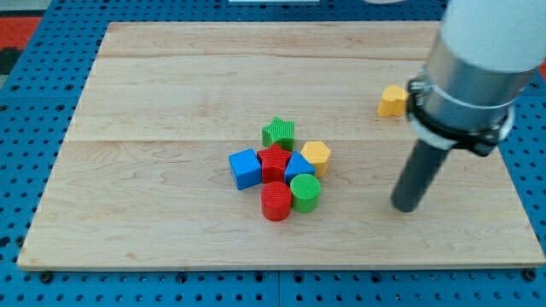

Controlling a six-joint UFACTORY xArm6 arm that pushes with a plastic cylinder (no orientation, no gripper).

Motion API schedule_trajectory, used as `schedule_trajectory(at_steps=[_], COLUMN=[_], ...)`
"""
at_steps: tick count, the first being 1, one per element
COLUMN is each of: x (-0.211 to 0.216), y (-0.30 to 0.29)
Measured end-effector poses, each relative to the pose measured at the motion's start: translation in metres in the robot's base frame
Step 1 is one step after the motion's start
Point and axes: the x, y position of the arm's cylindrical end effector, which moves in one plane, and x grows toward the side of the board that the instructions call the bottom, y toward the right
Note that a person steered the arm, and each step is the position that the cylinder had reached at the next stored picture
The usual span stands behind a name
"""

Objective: Place the yellow hexagon at the left side of the yellow heart

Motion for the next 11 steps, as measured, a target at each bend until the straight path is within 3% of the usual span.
schedule_trajectory(at_steps=[1, 3, 4, 5, 6, 8, 9, 10, 11], x=[-0.013, -0.045, -0.011, -0.047, -0.067, -0.139, -0.14, -0.145, -0.187], y=[-0.042, -0.034, -0.069, -0.089, -0.049, -0.031, -0.028, -0.101, -0.07])
